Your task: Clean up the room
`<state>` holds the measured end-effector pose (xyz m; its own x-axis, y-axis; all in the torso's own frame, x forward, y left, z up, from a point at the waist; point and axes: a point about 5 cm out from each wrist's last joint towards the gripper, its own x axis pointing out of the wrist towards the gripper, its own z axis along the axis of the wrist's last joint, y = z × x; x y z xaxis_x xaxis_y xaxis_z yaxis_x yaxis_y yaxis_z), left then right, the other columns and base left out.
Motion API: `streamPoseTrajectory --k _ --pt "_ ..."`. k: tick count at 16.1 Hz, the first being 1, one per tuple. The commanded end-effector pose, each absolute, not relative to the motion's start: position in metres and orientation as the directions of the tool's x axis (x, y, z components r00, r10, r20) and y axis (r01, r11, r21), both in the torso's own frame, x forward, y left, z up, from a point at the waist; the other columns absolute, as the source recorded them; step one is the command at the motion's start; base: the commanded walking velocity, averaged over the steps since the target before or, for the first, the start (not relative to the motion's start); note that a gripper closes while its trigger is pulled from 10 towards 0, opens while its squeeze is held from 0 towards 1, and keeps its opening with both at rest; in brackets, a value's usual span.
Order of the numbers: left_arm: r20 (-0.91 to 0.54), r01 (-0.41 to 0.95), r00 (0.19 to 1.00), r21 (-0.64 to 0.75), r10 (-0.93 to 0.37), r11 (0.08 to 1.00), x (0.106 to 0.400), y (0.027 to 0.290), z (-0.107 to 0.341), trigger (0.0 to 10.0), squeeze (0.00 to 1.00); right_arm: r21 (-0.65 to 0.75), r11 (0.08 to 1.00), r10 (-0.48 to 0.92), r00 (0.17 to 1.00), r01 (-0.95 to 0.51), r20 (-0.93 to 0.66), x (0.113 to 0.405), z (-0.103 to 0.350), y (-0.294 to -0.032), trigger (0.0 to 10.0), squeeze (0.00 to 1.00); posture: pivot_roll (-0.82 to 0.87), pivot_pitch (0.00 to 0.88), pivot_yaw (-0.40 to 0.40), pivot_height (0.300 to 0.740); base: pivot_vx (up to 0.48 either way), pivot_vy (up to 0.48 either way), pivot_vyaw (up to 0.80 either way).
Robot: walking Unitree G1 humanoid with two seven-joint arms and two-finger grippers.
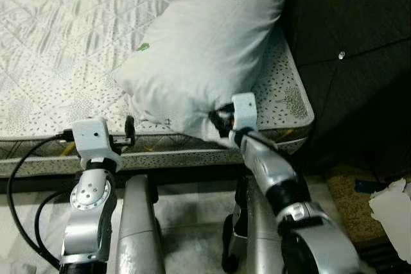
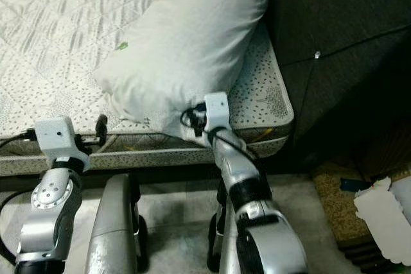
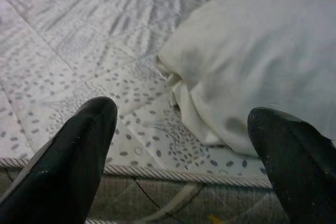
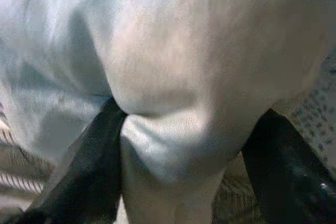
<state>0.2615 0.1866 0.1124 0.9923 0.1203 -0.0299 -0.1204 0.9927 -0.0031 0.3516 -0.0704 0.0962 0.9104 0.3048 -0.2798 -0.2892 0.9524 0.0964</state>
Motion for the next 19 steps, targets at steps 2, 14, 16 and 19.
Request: streamPoseTrajectory --k 2,14,16,19 --pt "-0.043 -0.108 0.993 -0.001 0.108 0.994 0.263 0.184 0.11 10.0 0.0 0.109 0.951 0.309 0.919 -0.291 -0.245 0.356 0.106 -0.063 0.0 0.0 0.17 0.18 -0.022 0.538 0.0 0.0 0.0" --pt "-0.025 -0.104 0.994 -0.01 0.103 0.995 0.276 0.181 0.111 10.0 0.0 -0.037 0.994 0.1 0.988 -0.105 -0.115 0.389 0.14 -0.12 0.0 0.0 0.14 0.156 -0.03 0.538 0.0 0.0 0.0" --pt "-0.022 -0.106 0.994 -0.014 0.106 0.994 0.279 0.18 0.111 10.0 0.0 -0.064 0.998 -0.02 0.998 0.016 -0.057 0.402 0.168 -0.159 0.0 0.0 0.14 0.151 -0.034 0.538 0.0 0.0 0.0" --pt "-0.02 -0.114 0.993 -0.021 0.113 0.993 0.282 0.179 0.111 10.0 0.0 -0.093 0.981 -0.169 0.986 0.168 -0.005 0.408 0.198 -0.205 0.0 0.0 0.13 0.143 -0.041 0.538 0.0 0.0 0.0"
